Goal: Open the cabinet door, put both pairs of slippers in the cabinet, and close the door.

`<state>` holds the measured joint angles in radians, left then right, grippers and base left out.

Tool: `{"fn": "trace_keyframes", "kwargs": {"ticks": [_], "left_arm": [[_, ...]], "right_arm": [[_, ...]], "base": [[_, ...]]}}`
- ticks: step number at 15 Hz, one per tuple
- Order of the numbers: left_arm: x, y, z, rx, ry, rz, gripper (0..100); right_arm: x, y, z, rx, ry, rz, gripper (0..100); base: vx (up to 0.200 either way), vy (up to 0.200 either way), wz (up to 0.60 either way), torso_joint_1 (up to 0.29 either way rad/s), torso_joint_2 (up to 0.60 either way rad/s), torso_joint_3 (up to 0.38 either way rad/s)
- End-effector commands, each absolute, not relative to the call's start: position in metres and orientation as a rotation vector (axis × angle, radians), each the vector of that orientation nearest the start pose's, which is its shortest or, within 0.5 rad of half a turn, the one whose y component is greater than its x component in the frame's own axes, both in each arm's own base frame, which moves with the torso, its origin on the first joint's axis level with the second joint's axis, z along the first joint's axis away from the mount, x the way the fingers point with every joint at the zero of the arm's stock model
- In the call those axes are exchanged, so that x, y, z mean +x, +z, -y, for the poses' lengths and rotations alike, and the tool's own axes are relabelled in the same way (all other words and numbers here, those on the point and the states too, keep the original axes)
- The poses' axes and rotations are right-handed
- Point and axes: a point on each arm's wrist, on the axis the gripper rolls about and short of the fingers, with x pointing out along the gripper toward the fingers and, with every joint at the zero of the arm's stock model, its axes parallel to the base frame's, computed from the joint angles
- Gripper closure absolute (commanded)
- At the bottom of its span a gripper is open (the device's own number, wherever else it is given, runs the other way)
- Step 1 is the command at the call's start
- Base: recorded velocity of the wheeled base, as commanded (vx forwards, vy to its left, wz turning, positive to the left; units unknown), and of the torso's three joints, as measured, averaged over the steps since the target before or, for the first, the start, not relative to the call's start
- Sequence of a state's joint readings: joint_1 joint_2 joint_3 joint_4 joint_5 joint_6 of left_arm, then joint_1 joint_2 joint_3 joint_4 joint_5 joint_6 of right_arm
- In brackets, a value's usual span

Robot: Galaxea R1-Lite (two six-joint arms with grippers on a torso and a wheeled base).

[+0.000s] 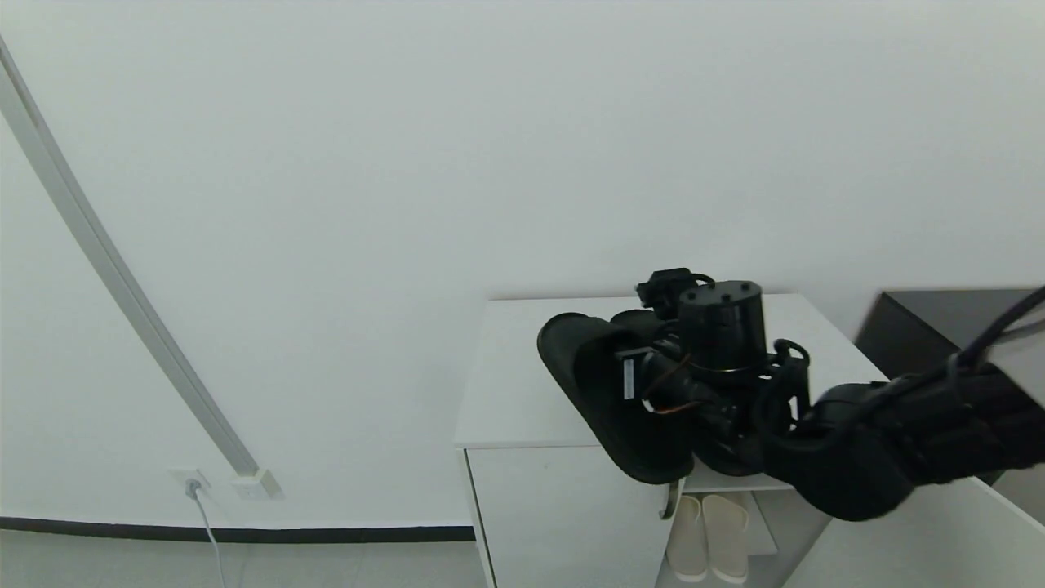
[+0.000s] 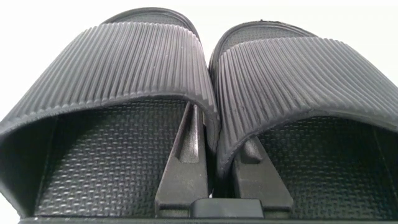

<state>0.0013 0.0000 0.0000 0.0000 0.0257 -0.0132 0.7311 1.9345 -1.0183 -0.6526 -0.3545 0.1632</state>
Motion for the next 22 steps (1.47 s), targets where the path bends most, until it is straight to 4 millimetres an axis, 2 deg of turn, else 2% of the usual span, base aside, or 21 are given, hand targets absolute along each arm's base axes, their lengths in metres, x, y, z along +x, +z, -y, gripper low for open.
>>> {"fn": "trace_keyframes", "kwargs": {"ticks": [1,4,10,19,22], "left_arm": [[-0.023,0.076,-0.001,-0.014,0.028,-0.001,100],[-0.023,0.075,-0.001,-0.015,0.028,0.0,100],[-0.023,0.075,-0.001,-0.017,0.028,0.0,100],[-0.023,0.076,-0.001,-0.018,0.026,0.0,100],[-0.023,0.075,-0.001,-0.018,0.026,0.0,100]], "right_arm": [[0.223,0.198,-0.203,0.057,0.5,-0.205,100],[0.202,0.197,-0.206,0.049,0.558,-0.215,100],[0.201,0.189,-0.213,0.034,0.574,-0.24,100],[0.196,0.185,-0.218,0.018,0.593,-0.254,100],[0.196,0.182,-0.221,0.014,0.594,-0.259,100]], "base": [[0.0,0.0,0.0,0.0,0.0,0.0],[0.0,0.0,0.0,0.0,0.0,0.0],[0.0,0.0,0.0,0.0,0.0,0.0],[-0.2,0.0,0.0,0.001,0.0,0.001],[0.0,0.0,0.0,0.0,0.0,0.0]]}}
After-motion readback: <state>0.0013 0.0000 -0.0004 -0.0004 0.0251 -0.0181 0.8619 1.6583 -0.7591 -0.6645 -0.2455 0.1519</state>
